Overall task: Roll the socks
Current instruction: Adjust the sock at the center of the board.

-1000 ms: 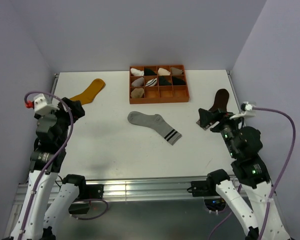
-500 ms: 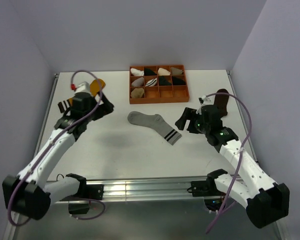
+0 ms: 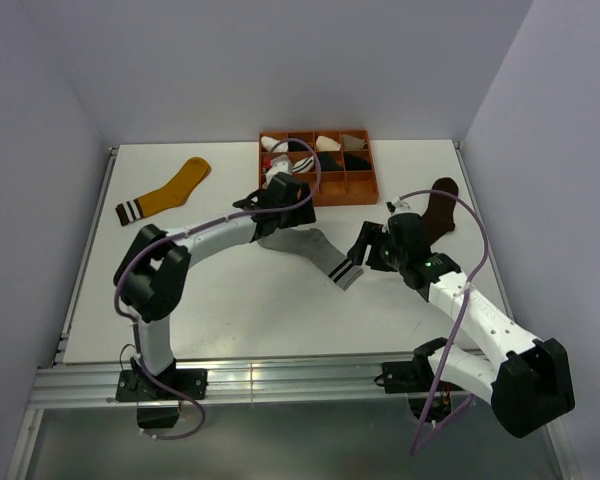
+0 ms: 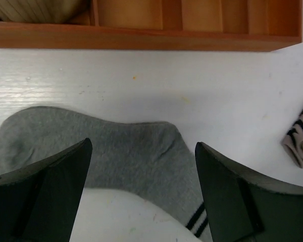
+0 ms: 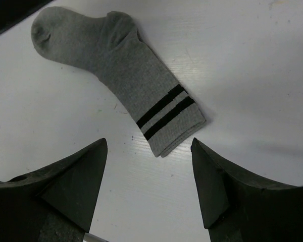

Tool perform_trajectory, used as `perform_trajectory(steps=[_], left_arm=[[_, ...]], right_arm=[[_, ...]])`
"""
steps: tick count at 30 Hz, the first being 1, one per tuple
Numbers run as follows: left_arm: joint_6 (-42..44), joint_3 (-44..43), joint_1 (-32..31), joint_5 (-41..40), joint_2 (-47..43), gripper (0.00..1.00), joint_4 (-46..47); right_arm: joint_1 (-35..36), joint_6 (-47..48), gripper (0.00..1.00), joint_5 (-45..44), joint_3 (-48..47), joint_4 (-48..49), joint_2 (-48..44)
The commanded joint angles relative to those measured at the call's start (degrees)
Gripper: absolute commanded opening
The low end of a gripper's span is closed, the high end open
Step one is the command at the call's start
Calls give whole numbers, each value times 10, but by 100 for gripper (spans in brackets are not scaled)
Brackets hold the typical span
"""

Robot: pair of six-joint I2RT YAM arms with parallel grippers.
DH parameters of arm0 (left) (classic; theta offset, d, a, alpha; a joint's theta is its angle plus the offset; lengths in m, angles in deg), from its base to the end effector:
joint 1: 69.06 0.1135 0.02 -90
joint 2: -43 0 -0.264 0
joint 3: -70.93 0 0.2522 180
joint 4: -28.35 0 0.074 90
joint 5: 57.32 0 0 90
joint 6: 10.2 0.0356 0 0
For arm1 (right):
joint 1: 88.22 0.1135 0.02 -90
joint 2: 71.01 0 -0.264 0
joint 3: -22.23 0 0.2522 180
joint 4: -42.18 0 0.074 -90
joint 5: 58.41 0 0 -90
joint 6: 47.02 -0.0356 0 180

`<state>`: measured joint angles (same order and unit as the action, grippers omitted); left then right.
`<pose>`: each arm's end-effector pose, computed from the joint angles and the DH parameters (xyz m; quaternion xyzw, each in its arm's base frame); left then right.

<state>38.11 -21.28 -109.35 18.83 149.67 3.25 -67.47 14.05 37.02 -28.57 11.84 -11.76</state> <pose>0.3287 -0.2674 0.2343 -0.0623 0.8974 -0.1951 0.3908 0.2043 0.0810 0.2348 0.0438 0.8999 0.2201 0.3738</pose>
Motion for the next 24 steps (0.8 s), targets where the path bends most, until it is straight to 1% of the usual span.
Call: perform_trajectory(steps=[1, 5, 6, 8, 11, 13, 18, 21, 24], left_arm=[[-7, -14, -1, -7, 40, 88, 53], [2, 15, -1, 7, 64, 88, 101], [10, 32, -1, 6, 71, 88, 125], [21, 44, -1, 5, 78, 88, 135], [26, 59, -1, 2, 85, 89, 115], [19, 92, -1, 3, 75, 89, 100], [14, 181, 0, -8, 24, 89, 107], [26, 197, 0, -26, 7, 89, 108], [35, 193, 0, -33, 5, 89, 107]], right_arm=[[3, 2, 75, -23, 11, 17, -23], [3, 5, 75, -28, 18, 14, -33], [3, 5, 75, -27, 21, 15, -33], [3, 5, 75, -25, 21, 17, -32], [3, 5, 74, -18, 20, 20, -27], [3, 8, 74, -12, 21, 27, -25], [26, 18, 74, -5, 17, 46, 3], [52, 23, 72, 0, 13, 63, 38], [70, 33, 67, 2, -3, 72, 84]])
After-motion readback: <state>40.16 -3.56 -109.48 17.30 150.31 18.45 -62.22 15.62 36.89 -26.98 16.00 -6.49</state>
